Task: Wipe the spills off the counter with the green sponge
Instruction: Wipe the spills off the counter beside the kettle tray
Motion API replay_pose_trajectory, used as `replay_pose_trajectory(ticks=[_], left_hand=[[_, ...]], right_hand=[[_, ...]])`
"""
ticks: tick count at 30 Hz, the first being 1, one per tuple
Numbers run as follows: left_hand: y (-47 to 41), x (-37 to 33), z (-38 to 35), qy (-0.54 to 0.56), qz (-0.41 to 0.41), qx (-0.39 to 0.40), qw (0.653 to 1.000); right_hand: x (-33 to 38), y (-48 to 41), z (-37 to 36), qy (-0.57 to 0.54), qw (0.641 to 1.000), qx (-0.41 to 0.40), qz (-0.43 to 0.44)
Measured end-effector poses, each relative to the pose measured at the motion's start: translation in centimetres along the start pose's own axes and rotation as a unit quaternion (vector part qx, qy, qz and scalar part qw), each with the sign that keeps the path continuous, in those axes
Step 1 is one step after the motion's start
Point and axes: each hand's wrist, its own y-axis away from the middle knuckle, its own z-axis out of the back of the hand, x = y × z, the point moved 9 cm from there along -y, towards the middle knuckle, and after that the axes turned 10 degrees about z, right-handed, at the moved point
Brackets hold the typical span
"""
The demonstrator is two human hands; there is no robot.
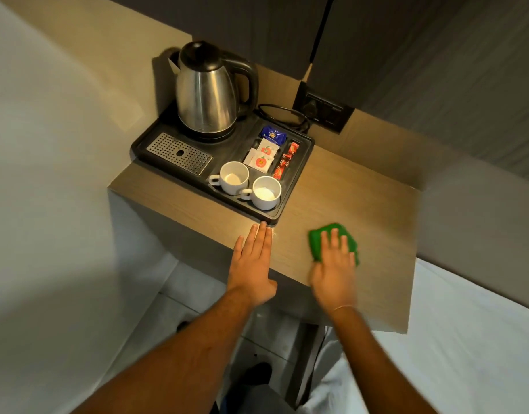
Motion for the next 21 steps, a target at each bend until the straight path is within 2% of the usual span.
replay_pose_trajectory(ticks=[2, 6, 10, 14, 17, 21], left_hand=[[0.0, 0.0, 0.1, 0.012, -0.004, 0.000, 1.000], [0.0, 0.0, 0.2, 0.006, -0.001, 0.004, 1.000], [-0.1, -0.1, 0.1, -0.018, -0.007, 0.013, 1.000], [-0.2, 0.1, -0.4, -0.021, -0.004, 0.007, 1.000], [-0.3, 0.1, -0.6, -0.019, -0.003, 0.007, 1.000], [-0.1, 0.0, -0.2, -0.008, -0.002, 0.010, 1.000]], right_hand=[[5.5, 0.2, -2.2, -0.003, 0.998, 0.013, 0.065], [7.2, -6.4, 0.0, -0.013, 0.998, 0.015, 0.056], [1.1, -14.9, 3.9, -0.022, 1.000, 0.015, 0.000], [-9.9, -18.6, 7.1, -0.018, 0.996, 0.043, -0.074], [-15.6, -15.9, 8.5, -0.011, 0.993, 0.034, -0.111], [-17.3, -6.8, 7.7, -0.028, 0.984, -0.036, -0.173]])
